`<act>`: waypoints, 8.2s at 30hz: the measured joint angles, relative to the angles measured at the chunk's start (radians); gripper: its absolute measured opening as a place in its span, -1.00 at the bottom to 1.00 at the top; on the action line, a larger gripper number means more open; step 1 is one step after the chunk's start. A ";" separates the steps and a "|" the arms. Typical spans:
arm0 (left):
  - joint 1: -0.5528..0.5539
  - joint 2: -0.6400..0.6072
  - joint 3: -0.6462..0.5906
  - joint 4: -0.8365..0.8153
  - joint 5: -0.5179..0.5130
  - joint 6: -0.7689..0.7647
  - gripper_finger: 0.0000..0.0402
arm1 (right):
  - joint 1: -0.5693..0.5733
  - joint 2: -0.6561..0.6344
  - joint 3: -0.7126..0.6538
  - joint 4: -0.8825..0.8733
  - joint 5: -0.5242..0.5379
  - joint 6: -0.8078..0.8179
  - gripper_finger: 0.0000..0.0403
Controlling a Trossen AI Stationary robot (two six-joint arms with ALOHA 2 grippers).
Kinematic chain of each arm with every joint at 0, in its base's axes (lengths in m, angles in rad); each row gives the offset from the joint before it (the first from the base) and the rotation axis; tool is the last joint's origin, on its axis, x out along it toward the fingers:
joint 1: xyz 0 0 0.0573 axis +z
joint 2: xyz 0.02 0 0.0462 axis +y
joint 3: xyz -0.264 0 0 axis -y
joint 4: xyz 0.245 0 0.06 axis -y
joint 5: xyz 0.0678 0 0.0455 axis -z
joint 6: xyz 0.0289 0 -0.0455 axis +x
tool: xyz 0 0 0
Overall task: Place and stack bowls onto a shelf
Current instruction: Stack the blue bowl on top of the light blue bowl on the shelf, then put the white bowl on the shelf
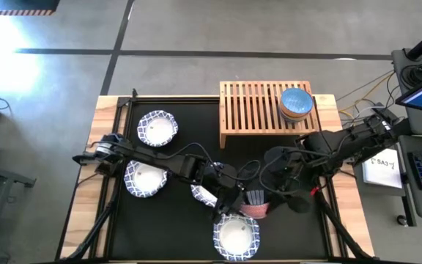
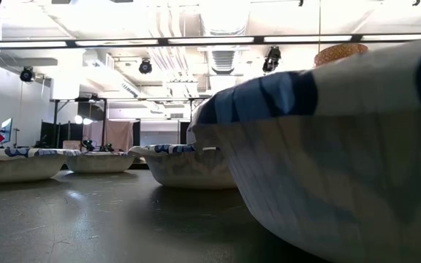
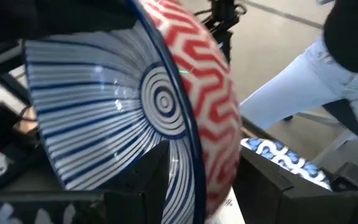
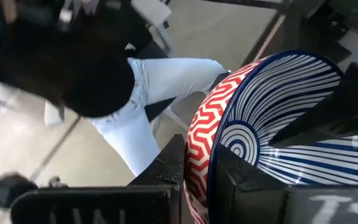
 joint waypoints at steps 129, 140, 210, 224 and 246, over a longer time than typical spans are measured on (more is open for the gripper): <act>0.002 0.000 0.153 -0.513 -0.934 -0.332 0.33 | -0.824 0.035 0.289 -0.748 0.920 0.227 -0.90; 0.002 0.000 0.153 -0.514 -0.934 -0.330 0.33 | -0.824 0.015 0.289 -0.748 0.872 0.232 -0.85; -0.068 0.002 -0.023 -0.911 -0.678 -1.014 0.33 | -0.489 -0.064 0.373 -0.603 0.715 0.180 -0.95; -0.042 0.002 -0.295 -0.754 -0.663 -1.288 0.33 | -0.232 -0.063 0.357 -0.595 0.775 0.285 -0.73; -0.194 0.000 -0.299 -0.518 -0.559 -0.932 0.33 | -0.200 -0.063 0.189 -0.608 0.799 0.270 -0.48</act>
